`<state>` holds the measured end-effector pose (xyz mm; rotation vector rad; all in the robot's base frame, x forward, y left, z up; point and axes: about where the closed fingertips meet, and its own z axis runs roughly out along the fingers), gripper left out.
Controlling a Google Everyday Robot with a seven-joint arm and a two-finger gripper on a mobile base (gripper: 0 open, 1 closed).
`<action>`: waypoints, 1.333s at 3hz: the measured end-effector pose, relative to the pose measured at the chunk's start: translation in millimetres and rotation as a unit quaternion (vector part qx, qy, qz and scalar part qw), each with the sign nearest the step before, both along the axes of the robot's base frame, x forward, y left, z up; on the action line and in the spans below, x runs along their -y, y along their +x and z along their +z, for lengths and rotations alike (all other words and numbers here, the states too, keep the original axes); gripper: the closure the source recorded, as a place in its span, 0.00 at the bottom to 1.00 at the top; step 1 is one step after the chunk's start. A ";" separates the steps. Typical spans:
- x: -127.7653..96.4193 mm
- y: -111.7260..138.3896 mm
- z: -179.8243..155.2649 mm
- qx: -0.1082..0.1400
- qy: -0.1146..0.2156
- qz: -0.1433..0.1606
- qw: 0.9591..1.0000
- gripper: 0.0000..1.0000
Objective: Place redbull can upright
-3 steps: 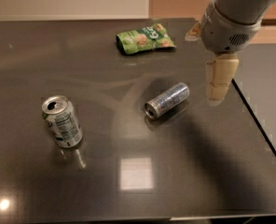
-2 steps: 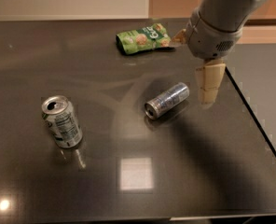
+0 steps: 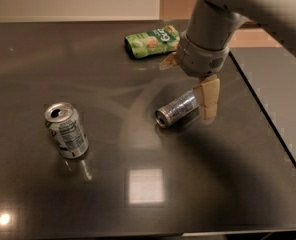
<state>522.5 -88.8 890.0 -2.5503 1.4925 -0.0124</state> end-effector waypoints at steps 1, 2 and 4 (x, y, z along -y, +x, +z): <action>-6.1 3.5 -24.5 -0.021 -0.011 0.020 1.000 0.00; -11.7 4.5 -44.4 -0.039 -0.018 0.029 0.999 0.00; -23.0 0.9 -53.3 -0.072 -0.029 0.050 0.996 0.41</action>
Offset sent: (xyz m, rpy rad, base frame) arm 0.0022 0.0150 -0.0687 -0.0634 0.1417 0.0809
